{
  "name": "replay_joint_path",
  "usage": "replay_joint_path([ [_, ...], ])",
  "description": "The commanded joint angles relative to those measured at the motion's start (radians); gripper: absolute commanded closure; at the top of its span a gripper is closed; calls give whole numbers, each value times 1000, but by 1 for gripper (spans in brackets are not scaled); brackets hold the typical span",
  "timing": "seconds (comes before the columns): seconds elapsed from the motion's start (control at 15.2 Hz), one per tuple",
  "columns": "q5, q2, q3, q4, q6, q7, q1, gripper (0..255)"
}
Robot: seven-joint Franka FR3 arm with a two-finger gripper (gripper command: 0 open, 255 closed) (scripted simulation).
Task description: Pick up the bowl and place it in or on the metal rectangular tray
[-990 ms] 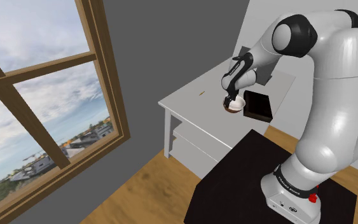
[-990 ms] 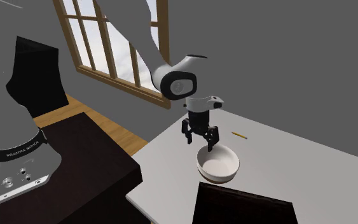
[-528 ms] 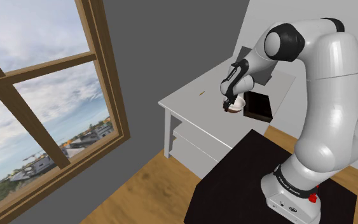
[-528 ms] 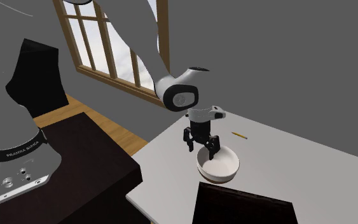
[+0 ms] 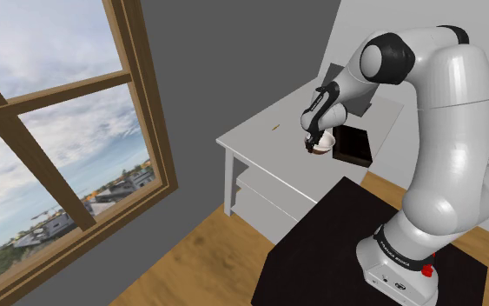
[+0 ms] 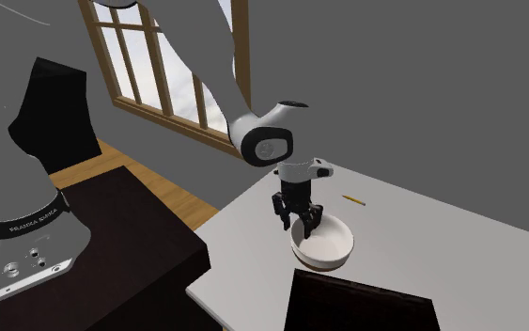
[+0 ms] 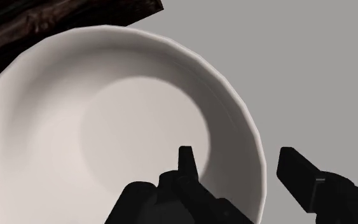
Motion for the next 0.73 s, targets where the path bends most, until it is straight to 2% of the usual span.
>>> replay_joint_path([
  [0.0,0,0,0,0,0,0,0,255],
  [0.66,-3,-26,-5,-9,-16,-1,4,255],
])
